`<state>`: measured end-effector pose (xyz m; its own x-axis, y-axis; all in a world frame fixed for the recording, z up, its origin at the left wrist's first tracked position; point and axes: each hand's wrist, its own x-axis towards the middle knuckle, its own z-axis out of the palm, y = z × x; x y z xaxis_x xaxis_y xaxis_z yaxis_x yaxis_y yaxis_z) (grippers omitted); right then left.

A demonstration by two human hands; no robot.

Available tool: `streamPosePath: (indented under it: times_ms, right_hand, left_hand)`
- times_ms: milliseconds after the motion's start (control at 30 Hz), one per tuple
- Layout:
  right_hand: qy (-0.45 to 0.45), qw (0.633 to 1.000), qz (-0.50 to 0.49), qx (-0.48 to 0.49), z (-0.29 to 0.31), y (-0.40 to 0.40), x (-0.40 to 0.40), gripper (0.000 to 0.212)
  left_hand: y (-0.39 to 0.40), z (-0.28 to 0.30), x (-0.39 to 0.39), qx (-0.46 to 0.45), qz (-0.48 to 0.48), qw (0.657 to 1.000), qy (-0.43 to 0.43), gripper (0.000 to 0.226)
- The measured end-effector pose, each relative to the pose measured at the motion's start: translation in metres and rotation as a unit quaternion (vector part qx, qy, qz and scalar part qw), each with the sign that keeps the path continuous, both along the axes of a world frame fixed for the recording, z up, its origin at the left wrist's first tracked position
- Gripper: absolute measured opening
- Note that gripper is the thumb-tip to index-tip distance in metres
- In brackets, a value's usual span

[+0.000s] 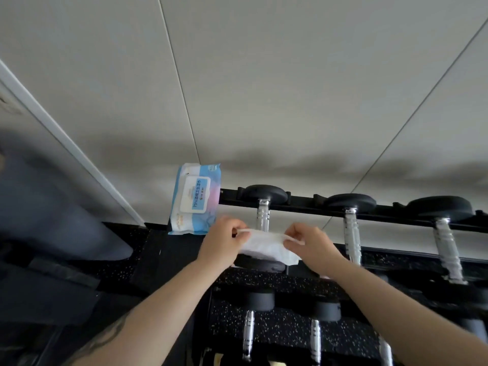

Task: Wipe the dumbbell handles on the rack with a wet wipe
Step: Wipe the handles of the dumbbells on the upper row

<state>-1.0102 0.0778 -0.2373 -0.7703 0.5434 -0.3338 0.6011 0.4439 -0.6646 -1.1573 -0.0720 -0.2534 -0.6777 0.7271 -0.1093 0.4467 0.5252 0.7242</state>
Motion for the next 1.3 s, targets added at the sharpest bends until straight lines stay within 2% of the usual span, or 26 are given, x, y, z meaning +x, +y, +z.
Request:
streamPosePath:
  times_ms: [67, 133, 200, 267, 367, 433, 500, 600, 733, 933, 1033, 1100, 1167, 1233, 1300]
  right_hand:
    - [0.016, 0.999, -0.001, 0.051, -0.001, 0.012, -0.017, 0.008]
    - [0.095, 0.987, -0.037, 0.123, 0.003, 0.02, -0.033, 0.008]
    - [0.19, 0.96, -0.066, 0.194, 0.002, 0.023, -0.043, 0.011]
    - [0.235, 0.941, -0.059, 0.235, -0.007, 0.023, -0.046, 0.015]
    - [0.172, 0.965, -0.052, 0.189, -0.036, 0.022, -0.043, 0.015]
    - [0.132, 0.981, -0.104, 0.102, -0.049, 0.025, -0.041, 0.014]
    - [0.145, 0.975, -0.161, 0.048, -0.053, 0.027, -0.042, 0.018]
    - [0.197, 0.965, -0.154, 0.075, -0.051, 0.024, -0.049, 0.02]
    - [0.193, 0.966, 0.008, 0.17, -0.06, 0.01, -0.06, 0.027]
    - [0.187, 0.974, -0.024, 0.127, -0.067, 0.002, -0.046, 0.025]
    - [0.166, 0.981, 0.014, 0.103, -0.062, -0.004, -0.037, 0.023]
    - [0.139, 0.985, 0.003, 0.106, -0.056, -0.003, -0.042, 0.025]
    - [0.104, 0.984, -0.003, 0.142, -0.051, 0.0, -0.055, 0.02]
    - [0.089, 0.985, -0.008, 0.149, -0.048, 0.003, -0.068, 0.018]
    - [0.09, 0.987, -0.026, 0.13, -0.05, 0.003, -0.072, 0.015]
  left_hand:
    - [0.019, 0.005, -0.013, 0.013, 0.002, 0.999, 0.045, 0.012]
    - [0.035, 0.011, -0.025, 0.06, 0.017, 0.995, 0.08, 0.009]
    - [0.044, 0.011, -0.034, 0.113, 0.021, 0.986, 0.124, 0.011]
    - [0.044, 0.001, -0.037, 0.135, 0.019, 0.978, 0.156, 0.015]
    - [0.037, -0.026, -0.033, 0.091, 0.002, 0.986, 0.14, 0.021]
    - [0.032, -0.042, -0.028, 0.058, -0.014, 0.99, 0.131, 0.024]
    - [0.028, -0.053, -0.026, 0.06, -0.017, 0.989, 0.137, 0.024]
    - [0.028, -0.058, -0.022, 0.069, -0.011, 0.993, 0.09, 0.03]
    - [0.032, -0.059, -0.019, 0.083, -0.047, 0.994, 0.061, 0.04]
    - [0.028, -0.049, -0.011, 0.038, -0.112, 0.993, -0.011, 0.048]
    - [0.009, -0.044, -0.003, 0.001, -0.128, 0.988, -0.092, 0.049]
    - [0.002, -0.04, 0.0, -0.009, -0.129, 0.983, -0.132, 0.046]
    - [0.004, -0.034, -0.005, -0.008, -0.136, 0.988, -0.068, 0.042]
    - [0.005, -0.026, -0.018, 0.014, -0.092, 0.993, 0.079, 0.038]
    - [-0.004, -0.023, -0.04, 0.008, -0.021, 0.971, 0.238, 0.045]
